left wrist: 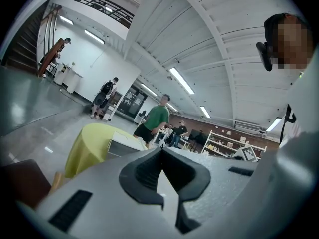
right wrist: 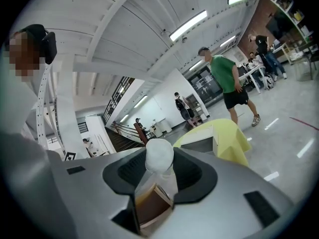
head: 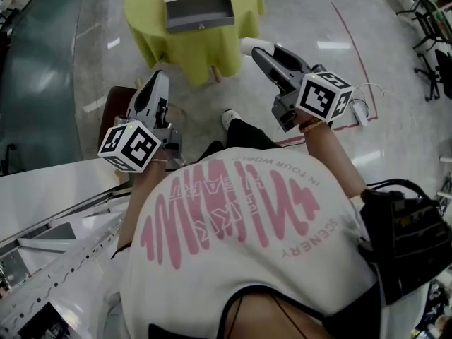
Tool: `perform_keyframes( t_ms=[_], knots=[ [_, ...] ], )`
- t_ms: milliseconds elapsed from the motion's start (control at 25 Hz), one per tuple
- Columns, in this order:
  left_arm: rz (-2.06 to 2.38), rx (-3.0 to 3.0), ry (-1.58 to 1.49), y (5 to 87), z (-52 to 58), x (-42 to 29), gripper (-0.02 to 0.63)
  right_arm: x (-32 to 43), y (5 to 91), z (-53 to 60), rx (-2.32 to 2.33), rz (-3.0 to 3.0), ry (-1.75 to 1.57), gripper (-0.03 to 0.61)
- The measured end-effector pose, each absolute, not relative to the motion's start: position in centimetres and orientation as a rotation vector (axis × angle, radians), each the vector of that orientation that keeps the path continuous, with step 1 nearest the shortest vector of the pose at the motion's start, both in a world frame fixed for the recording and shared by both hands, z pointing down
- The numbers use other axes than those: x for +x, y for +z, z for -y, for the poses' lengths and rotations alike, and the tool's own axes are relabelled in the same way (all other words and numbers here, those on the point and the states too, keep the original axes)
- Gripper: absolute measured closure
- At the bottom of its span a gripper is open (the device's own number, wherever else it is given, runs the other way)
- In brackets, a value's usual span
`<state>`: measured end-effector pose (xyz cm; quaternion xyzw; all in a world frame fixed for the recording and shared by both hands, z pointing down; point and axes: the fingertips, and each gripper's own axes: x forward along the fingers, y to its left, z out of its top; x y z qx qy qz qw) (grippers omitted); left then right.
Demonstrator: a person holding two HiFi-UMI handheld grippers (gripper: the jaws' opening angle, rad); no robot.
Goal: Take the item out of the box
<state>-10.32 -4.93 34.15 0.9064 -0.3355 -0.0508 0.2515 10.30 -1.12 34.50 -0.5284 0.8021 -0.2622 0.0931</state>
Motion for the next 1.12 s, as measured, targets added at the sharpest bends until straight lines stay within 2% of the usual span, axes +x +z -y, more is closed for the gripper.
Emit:
perform_keyframes(
  t_ms=[520,1120],
  knots=[
    [0.917,2.472,-0.123,34.0,2.6,-10.3,0.607,10.2,33.4,-0.8,-1.540,-2.382,-0.735,0.414],
    [1.011,2.411,-0.176,31.7,1.8,-8.2,0.607,13.6,31.0,-0.8,-1.538,-2.476,-0.700,0.414]
  ],
)
